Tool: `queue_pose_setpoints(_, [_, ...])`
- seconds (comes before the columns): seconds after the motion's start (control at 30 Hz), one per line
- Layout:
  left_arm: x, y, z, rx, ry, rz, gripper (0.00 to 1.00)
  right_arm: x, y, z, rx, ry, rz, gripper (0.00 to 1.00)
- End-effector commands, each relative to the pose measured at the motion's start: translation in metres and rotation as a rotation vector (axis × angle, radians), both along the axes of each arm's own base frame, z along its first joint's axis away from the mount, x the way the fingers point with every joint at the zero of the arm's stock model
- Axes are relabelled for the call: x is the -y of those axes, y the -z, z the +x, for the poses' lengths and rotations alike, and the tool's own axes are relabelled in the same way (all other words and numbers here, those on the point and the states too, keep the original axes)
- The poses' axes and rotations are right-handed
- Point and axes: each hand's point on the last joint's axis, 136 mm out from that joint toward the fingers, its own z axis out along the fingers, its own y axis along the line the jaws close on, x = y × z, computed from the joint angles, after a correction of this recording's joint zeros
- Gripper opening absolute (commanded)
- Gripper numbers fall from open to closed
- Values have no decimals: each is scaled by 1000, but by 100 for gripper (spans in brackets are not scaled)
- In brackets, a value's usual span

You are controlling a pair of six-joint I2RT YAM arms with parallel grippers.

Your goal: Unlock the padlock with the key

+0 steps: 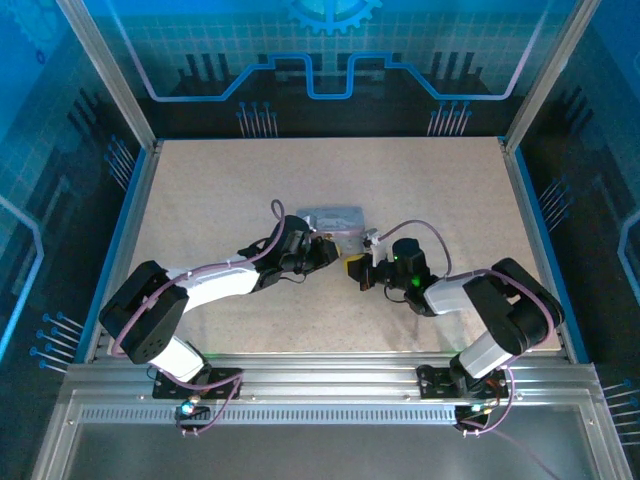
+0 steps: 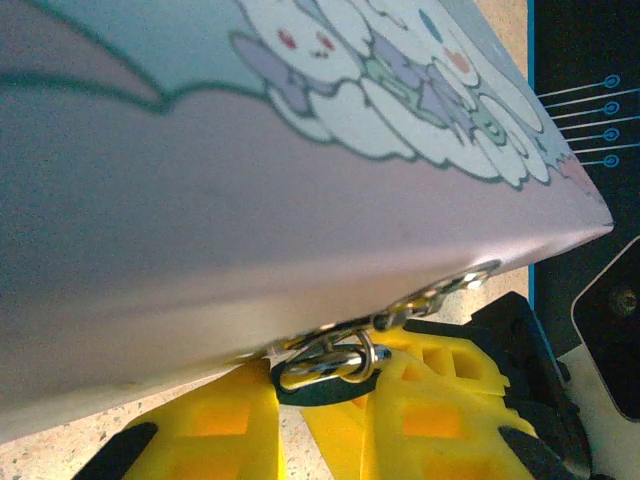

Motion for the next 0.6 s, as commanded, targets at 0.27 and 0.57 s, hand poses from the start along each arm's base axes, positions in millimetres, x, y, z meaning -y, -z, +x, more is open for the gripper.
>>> queue_pose_setpoints(0.27, [17,-5,-22,-16,127,-23,16,-4,-48,29,144,-2,93,0])
queue_pose_setpoints(0.57, [17,-2,-22,-23,130,-15,16,-3,-54,33,145,-15,94,0])
